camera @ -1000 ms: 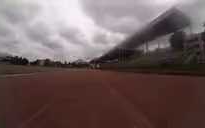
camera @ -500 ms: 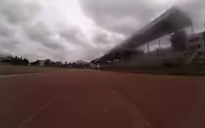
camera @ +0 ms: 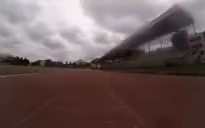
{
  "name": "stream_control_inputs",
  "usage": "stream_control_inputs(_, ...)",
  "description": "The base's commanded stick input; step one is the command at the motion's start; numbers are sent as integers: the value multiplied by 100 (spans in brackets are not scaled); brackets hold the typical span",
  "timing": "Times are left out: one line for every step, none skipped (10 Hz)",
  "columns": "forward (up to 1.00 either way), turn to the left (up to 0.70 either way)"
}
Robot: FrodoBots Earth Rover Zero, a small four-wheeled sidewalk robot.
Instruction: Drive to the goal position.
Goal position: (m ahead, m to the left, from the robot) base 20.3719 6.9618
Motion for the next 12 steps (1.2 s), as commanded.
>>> stream_control_inputs(70, 0)
stream_control_inputs(70, 0)
stream_control_inputs(70, 0)
stream_control_inputs(70, 0)
stream_control_inputs(70, 0)
stream_control_inputs(70, 0)
stream_control_inputs(70, 0)
stream_control_inputs(70, 0)
stream_control_inputs(70, 0)
stream_control_inputs(70, 0)
stream_control_inputs(70, 0)
stream_control_inputs(70, 0)
